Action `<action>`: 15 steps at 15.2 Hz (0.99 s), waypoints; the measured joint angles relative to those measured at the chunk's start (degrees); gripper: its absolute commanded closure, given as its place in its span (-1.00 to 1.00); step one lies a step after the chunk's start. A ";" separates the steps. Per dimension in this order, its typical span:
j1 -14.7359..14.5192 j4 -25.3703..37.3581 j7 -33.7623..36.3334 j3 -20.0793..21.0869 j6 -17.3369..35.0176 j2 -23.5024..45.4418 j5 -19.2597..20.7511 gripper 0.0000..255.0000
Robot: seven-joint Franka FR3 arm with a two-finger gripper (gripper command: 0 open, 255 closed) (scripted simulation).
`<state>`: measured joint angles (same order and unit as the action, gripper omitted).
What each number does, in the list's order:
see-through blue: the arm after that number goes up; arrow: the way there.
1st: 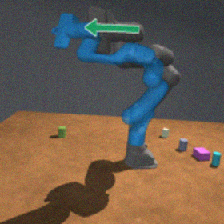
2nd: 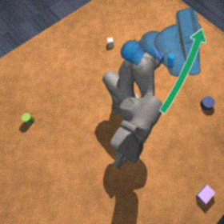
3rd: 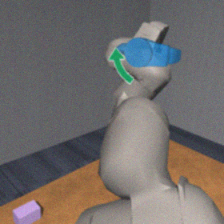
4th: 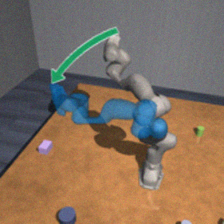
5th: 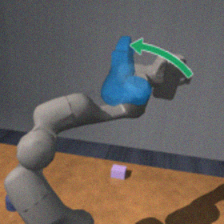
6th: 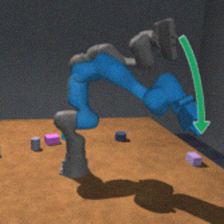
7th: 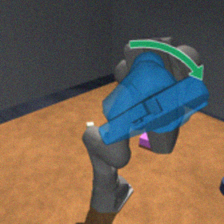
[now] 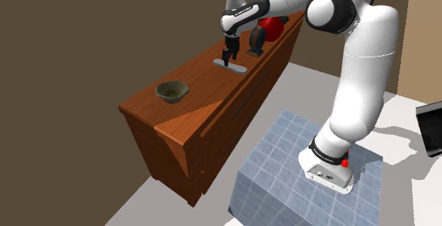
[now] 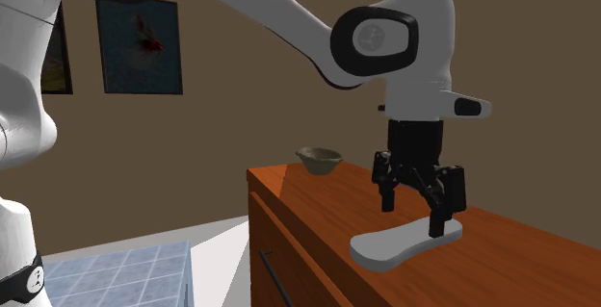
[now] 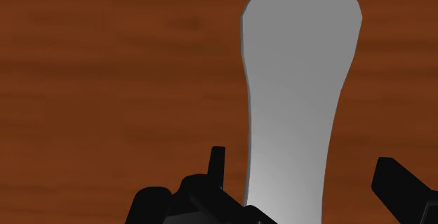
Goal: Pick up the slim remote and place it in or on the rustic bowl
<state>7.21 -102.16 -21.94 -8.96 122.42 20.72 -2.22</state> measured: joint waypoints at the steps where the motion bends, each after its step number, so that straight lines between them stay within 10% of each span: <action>1: 0.02 0.06 -0.02 0.05 0.50 0.54 -0.09 -1.00; 10: 0.21 -0.93 -0.29 0.13 2.88 1.93 -0.38 -1.00; 11: 0.21 -0.93 -0.29 0.13 2.88 1.93 -0.38 1.00; 15: 0.21 -0.94 -0.29 0.12 2.87 1.94 -0.38 1.00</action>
<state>7.42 -103.10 -22.23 -8.83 125.30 22.66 -2.59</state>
